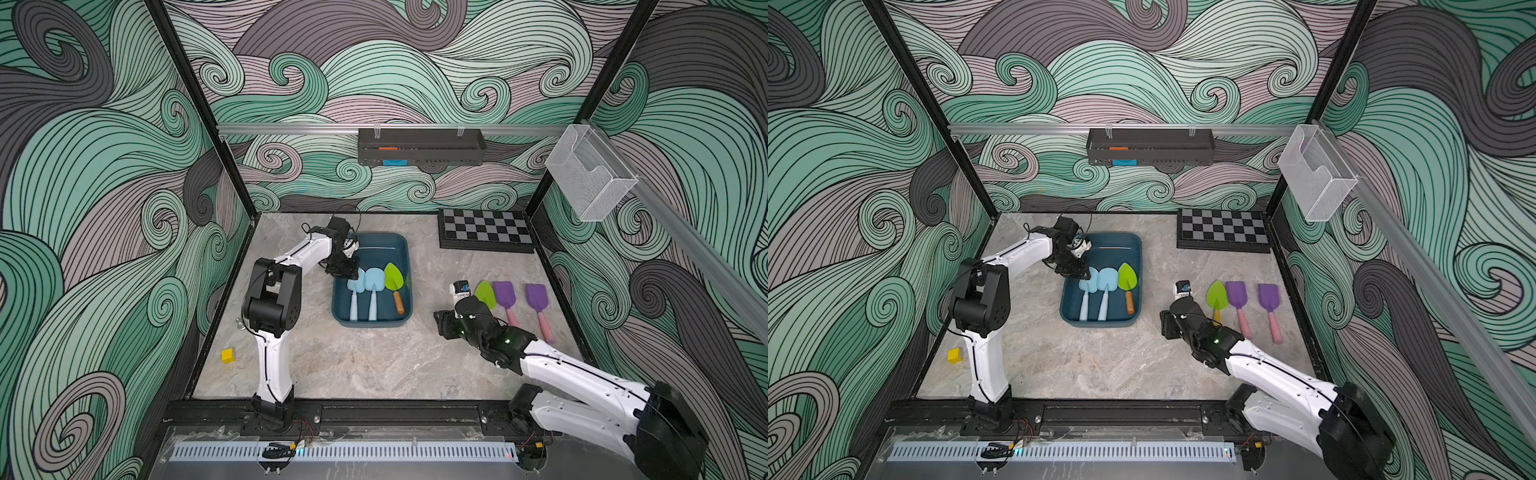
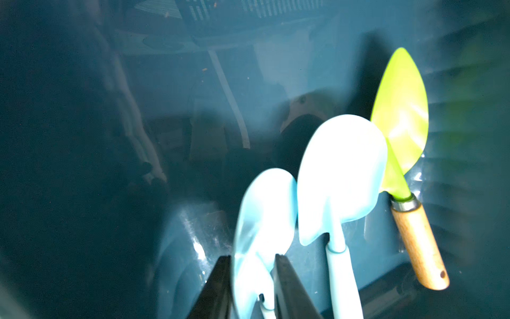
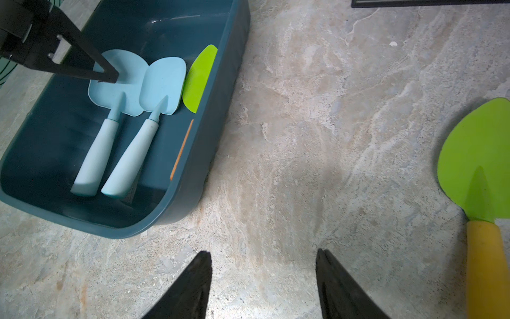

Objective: Put the shovel into the storage box
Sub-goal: Place the shovel in the storage box.

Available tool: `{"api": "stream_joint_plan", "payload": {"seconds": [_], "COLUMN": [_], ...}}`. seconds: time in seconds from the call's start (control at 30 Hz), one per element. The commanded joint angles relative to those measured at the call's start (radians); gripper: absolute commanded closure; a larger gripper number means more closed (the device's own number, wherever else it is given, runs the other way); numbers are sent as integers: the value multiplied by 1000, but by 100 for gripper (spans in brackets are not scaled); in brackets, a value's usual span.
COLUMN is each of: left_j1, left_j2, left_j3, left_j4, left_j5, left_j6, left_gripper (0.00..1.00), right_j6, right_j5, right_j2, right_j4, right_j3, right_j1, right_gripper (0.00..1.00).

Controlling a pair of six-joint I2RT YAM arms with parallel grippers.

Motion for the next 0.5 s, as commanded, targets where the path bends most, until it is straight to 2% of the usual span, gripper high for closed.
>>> {"api": "stream_joint_plan", "payload": {"seconds": [0.0,0.33,0.47], "left_j1": [1,-46,-69], "left_j2": [-7,-120,-180], "left_j3": [6,122,148], "left_j4": [-3,-88,-100], "left_j5": [-15,-93,-112], "left_j6": [-15,-10,-10], "left_gripper": [67,61,60], "right_j6": [16,43,110], "right_j5": [-22,-8,35], "right_j2": [-16,6,32], "right_j4": [-11,-37,-93], "right_j3": [-6,4,26], "right_j1": [-23,-143,-221], "right_gripper": [37,38,36]}}
